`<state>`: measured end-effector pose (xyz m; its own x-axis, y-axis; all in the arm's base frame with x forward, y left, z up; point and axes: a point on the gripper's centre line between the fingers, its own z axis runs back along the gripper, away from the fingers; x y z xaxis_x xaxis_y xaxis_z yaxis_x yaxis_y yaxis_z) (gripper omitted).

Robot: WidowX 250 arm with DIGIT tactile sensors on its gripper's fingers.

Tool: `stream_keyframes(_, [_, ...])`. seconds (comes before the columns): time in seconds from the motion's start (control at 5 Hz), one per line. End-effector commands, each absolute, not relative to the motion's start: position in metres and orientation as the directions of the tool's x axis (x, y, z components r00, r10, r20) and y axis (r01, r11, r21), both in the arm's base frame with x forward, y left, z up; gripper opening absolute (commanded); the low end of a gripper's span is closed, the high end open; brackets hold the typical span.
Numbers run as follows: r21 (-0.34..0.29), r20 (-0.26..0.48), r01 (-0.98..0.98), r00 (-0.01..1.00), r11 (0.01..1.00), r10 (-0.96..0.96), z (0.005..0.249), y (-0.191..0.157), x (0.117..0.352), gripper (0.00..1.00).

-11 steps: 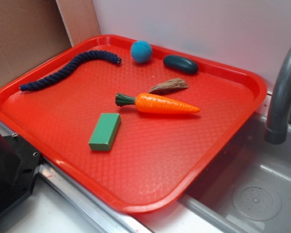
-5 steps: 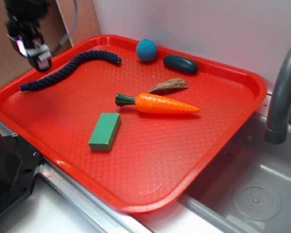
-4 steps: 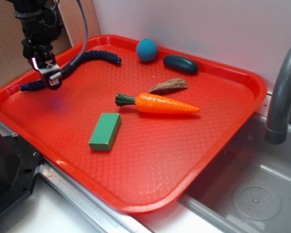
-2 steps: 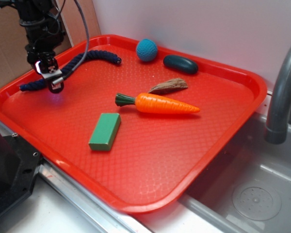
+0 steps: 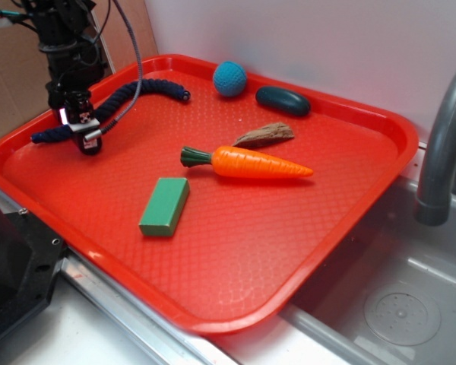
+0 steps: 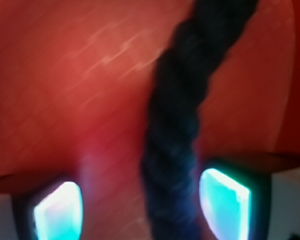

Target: Grab the blue rope.

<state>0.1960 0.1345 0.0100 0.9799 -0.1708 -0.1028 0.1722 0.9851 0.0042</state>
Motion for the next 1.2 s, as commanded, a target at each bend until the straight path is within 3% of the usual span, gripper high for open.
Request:
stream_keyframes(0.0, [0.026,-0.043,0.138,0.990,0.990,-0.137,0.006,0.132,0.193,0.00])
stream_keyframes(0.6, [0.021,0.014,0.142,0.990,0.990,-0.142,0.021,0.120,0.193,0.00])
stream_keyframes(0.8, [0.074,0.005,0.170,0.985,0.983,-0.171,0.034,0.105,0.195,0.00])
stream_keyframes(1.0, [0.119,0.071,0.208,0.974,0.971,-0.217,0.084,0.066,0.201,0.00])
